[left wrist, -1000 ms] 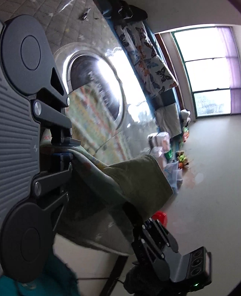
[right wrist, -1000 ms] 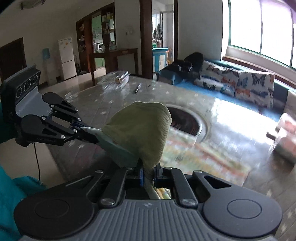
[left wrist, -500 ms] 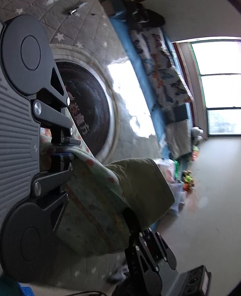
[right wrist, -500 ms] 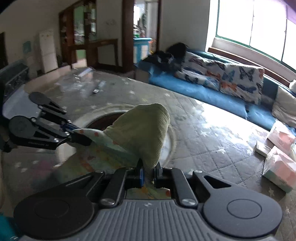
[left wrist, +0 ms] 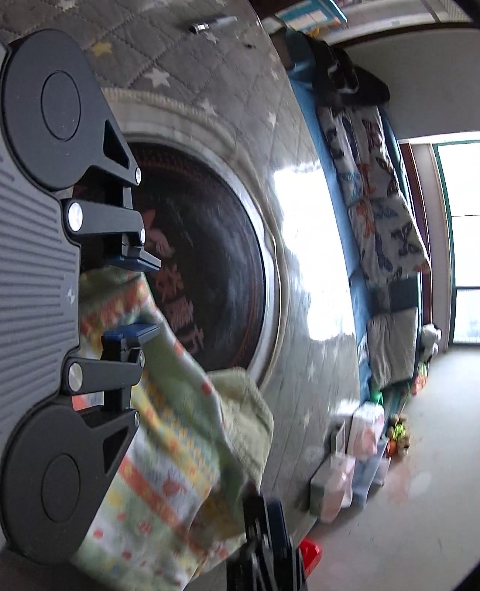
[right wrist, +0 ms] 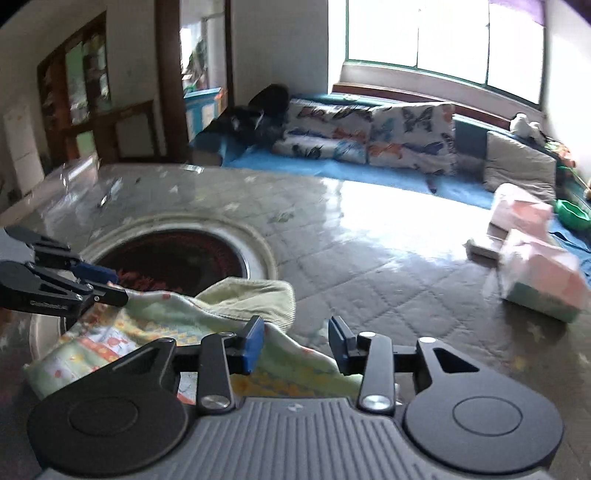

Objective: Fold clothes
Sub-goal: 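Fold the held hem up over the shirt toward the collar with both grippers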

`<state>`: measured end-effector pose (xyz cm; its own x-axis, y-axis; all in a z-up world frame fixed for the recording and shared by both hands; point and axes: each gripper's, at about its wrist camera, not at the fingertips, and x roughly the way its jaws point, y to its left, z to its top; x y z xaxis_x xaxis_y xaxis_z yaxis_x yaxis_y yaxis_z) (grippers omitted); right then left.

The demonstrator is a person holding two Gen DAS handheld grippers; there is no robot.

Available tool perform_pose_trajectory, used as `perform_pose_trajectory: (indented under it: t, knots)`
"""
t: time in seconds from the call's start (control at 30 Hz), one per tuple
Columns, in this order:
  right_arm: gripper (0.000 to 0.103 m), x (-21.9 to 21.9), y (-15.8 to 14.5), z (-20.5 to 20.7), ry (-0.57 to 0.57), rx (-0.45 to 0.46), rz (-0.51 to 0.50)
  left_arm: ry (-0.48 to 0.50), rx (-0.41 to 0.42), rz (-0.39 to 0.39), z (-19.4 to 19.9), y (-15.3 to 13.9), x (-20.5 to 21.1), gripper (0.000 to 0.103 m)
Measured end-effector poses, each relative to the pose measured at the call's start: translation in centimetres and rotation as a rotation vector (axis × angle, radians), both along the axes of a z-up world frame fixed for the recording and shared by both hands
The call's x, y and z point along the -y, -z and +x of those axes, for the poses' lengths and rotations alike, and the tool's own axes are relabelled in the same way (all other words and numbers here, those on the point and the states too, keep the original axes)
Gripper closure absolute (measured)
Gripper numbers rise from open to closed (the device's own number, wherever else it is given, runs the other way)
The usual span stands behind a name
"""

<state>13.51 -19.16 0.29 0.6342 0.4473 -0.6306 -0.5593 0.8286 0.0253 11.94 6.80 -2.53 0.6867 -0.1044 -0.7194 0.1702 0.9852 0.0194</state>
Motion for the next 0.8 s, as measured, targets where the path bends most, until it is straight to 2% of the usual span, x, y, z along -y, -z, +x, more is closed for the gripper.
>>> perform_pose_trajectory:
  t: [0.17, 0.27, 0.4, 0.43, 0.47, 0.5, 0.63, 0.8]
  knots:
    - [0.065, 1.6, 0.1, -1.5, -0.007, -0.033, 0.060, -0.063, 0.042, 0.004, -0.9, -0.9, 0.2, 0.069]
    - [0.065, 2.2, 1.4, -1.3, 0.011, -0.075, 0.076, -0.065, 0.081, -0.012, -1.8, -1.8, 1.0, 0.069]
    - [0.065, 3.1, 2.7, -0.5, 0.065, -0.107, 0.096, -0.019, 0.102, -0.047, -2.7, -2.9, 2.5, 0.069]
    - [0.066, 3.7, 3.0, 0.3, 0.109, -0.122, 0.102, -0.005, 0.102, -0.054, -2.8, -3.0, 2.8, 0.069]
    - [0.074, 4.3, 3.2, 0.5, 0.131, -0.136, 0.120, 0.006, 0.098, -0.065, -2.9, -3.1, 3.1, 0.069]
    - [0.076, 4.8, 3.4, 0.8, 0.152, -0.150, 0.138, 0.017, 0.092, -0.076, -3.0, -3.2, 3.4, 0.069]
    - [0.074, 5.3, 2.5, 0.2, 0.158, -0.082, 0.116, 0.077, 0.077, -0.109, -2.6, -3.4, 5.3, 0.069]
    - [0.077, 3.9, 1.3, 0.3, 0.085, -0.071, 0.171, 0.128, 0.058, -0.144, -0.9, -2.7, 7.7, 0.070]
